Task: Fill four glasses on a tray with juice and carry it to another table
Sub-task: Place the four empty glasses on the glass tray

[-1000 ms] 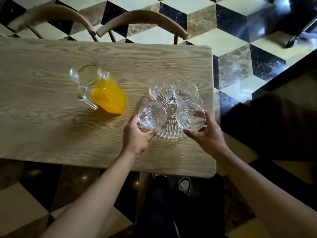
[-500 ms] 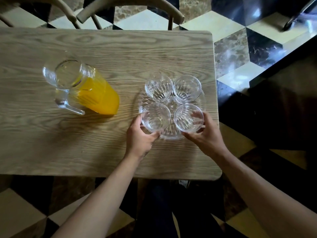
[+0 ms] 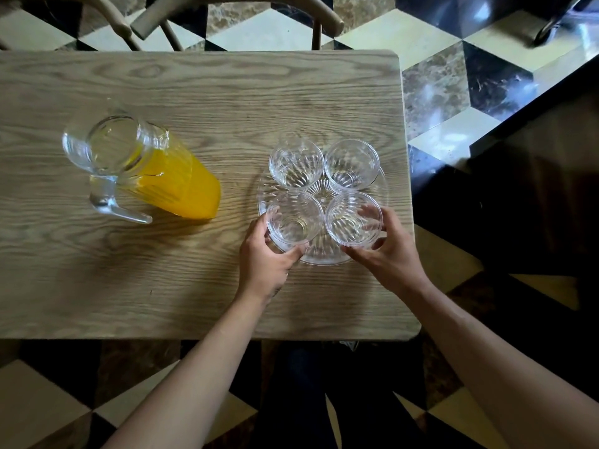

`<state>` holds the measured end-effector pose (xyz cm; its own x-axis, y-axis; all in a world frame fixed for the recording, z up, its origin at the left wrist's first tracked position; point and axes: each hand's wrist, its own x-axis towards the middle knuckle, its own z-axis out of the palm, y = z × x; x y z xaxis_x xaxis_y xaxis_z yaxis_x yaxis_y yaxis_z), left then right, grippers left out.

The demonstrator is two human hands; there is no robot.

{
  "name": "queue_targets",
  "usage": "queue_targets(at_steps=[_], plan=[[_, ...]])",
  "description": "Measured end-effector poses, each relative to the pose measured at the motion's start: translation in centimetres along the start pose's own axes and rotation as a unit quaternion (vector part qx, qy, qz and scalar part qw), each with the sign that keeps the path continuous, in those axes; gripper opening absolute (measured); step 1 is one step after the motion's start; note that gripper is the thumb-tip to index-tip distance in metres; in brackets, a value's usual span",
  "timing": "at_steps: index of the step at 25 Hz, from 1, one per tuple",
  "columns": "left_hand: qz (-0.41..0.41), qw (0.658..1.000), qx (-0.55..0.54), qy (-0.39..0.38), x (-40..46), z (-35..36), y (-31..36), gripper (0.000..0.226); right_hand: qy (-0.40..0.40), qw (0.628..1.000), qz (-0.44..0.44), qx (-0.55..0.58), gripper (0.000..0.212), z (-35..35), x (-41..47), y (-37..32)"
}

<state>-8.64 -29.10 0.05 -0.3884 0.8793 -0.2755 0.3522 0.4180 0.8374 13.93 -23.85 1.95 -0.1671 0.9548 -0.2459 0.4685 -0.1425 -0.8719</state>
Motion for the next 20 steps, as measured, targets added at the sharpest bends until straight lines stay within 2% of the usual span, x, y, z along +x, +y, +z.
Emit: queue_targets(at_steps=[5, 14, 20], plan=[[0.001, 1.000, -0.006, 0.006, 0.1, 0.2, 0.1, 0.082, 0.004, 1.000, -0.009, -0.003, 0.074, 0.0, 0.0, -0.3], [-0.008, 1.000, -0.011, -0.009, -0.1, 0.2, 0.1, 0.099, -0.003, 1.000, 0.005, -0.002, 0.078, 0.0, -0.1, 0.5], [-0.010, 1.000, -0.001, 0.002, -0.4, 0.4, 0.7, 0.090, -0.007, 1.000, 0.000, -0.018, 0.079, -0.1, -0.1, 0.9]])
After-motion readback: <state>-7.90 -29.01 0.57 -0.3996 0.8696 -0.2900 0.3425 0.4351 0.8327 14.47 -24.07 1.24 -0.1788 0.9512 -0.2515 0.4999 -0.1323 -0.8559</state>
